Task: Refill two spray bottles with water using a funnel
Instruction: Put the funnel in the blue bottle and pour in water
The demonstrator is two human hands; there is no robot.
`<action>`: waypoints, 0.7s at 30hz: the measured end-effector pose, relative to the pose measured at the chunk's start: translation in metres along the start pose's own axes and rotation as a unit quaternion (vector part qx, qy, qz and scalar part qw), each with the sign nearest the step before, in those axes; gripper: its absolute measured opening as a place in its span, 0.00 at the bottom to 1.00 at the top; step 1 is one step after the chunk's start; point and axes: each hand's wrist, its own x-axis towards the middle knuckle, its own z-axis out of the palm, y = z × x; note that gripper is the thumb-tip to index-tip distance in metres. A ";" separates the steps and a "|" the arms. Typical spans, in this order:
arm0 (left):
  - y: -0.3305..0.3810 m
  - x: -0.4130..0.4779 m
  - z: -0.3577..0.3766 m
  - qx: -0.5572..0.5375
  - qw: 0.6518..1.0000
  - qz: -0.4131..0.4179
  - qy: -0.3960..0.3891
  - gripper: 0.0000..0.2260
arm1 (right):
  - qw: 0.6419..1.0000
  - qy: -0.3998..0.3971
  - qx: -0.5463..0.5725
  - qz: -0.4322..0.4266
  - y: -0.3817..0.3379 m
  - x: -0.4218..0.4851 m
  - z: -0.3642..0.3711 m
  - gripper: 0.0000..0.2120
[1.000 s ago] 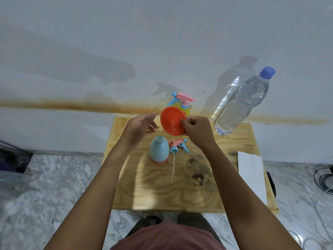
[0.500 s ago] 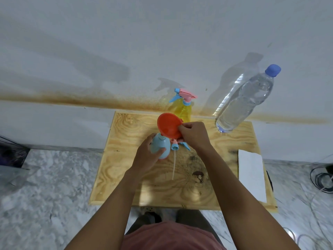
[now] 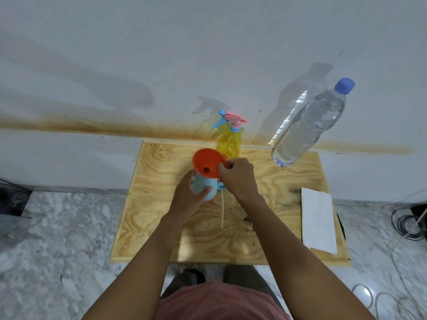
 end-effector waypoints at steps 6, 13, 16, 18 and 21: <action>0.005 0.000 0.002 0.003 1.000 0.015 -0.004 0.27 | 0.999 0.025 0.019 -0.020 -0.001 -0.005 -0.005 0.11; 0.005 0.000 0.003 0.005 1.000 0.014 -0.007 0.28 | 0.998 0.040 0.050 0.003 0.002 -0.009 -0.001 0.14; 0.004 0.000 0.003 0.005 1.000 0.013 -0.006 0.28 | 0.998 0.032 0.051 0.015 0.005 -0.008 0.000 0.16; 0.003 0.001 0.004 0.001 1.000 0.011 -0.007 0.28 | 0.998 0.026 0.054 0.025 0.007 -0.007 0.000 0.17; 0.005 0.000 0.004 0.005 1.000 0.011 -0.008 0.29 | 0.998 0.028 0.057 0.030 0.008 -0.008 -0.002 0.17</action>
